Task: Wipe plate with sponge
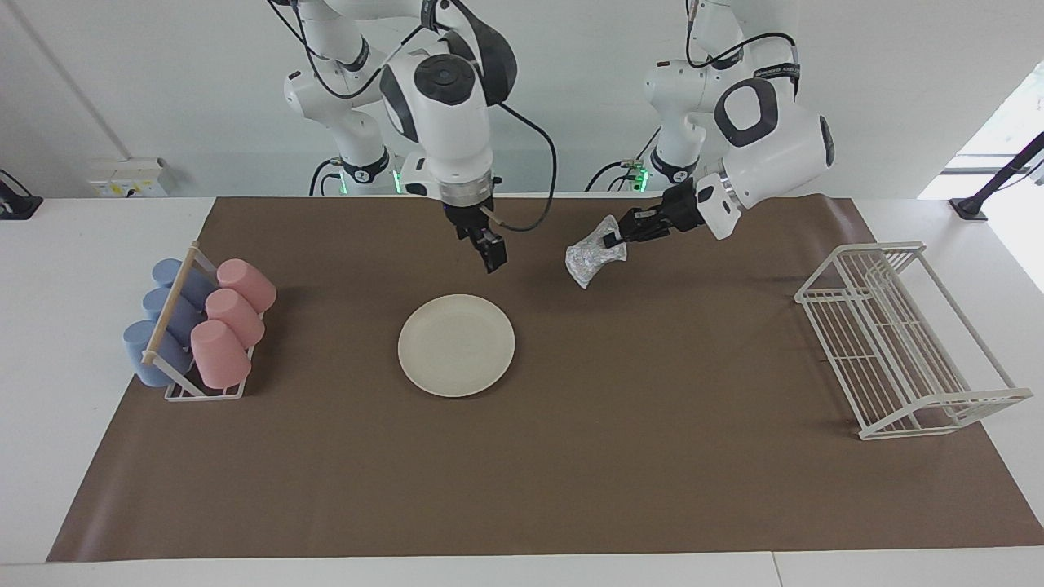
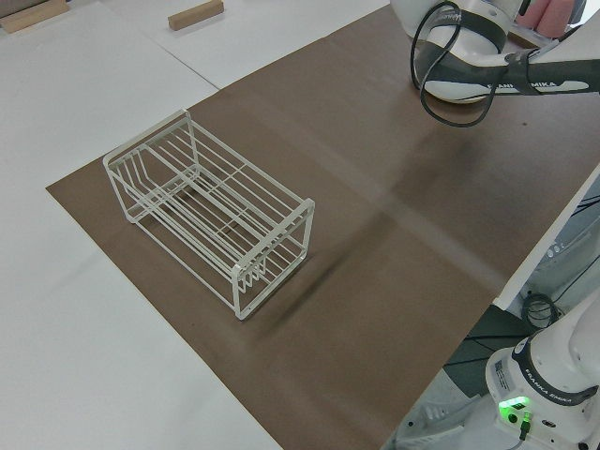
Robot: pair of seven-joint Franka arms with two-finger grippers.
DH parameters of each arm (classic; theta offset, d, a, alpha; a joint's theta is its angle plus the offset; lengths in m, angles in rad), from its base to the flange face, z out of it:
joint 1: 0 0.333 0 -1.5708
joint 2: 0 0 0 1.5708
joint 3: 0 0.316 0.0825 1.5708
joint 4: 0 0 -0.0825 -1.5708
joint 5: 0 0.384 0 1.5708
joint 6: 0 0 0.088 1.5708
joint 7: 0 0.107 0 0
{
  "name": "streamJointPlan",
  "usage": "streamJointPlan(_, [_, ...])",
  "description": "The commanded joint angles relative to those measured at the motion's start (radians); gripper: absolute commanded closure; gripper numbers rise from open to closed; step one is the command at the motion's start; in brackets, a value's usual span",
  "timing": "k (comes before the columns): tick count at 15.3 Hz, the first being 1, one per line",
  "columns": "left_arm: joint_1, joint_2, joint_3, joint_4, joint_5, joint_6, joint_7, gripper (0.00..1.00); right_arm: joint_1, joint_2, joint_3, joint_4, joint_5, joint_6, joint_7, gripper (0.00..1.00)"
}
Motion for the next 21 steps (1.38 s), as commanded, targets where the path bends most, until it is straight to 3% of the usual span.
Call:
streamJointPlan(1, [0.035, 0.036, -0.004, 0.089, 0.162, -0.100, -0.065, 1.00, -0.103, -0.070, 0.010, -0.029, -0.016, -0.053, -0.341, 0.00])
streamJointPlan(5, [0.047, 0.088, -0.004, 0.259, 0.458, -0.287, -0.130, 1.00, -0.276, -0.082, 0.007, -0.022, -0.016, -0.123, -0.798, 0.00])
streamJointPlan(7, [0.045, 0.105, -0.004, 0.335, 0.569, -0.390, -0.133, 1.00, -0.330, -0.082, 0.007, -0.011, -0.019, -0.129, -0.904, 0.00])
streamJointPlan(15, [0.024, 0.113, -0.010, 0.401, 1.020, -0.462, -0.135, 1.00, -0.350, -0.088, 0.005, 0.018, -0.079, -0.158, -1.153, 0.00])
streamJointPlan(18, [0.024, 0.113, -0.013, 0.398, 1.192, -0.443, -0.122, 1.00, -0.346, -0.087, -0.011, 0.029, -0.076, -0.232, -1.086, 0.00])
streamJointPlan(21, [0.007, 0.142, -0.013, 0.384, 1.371, -0.394, -0.110, 1.00, -0.338, -0.084, -0.044, 0.076, -0.076, -0.228, -1.095, 0.00])
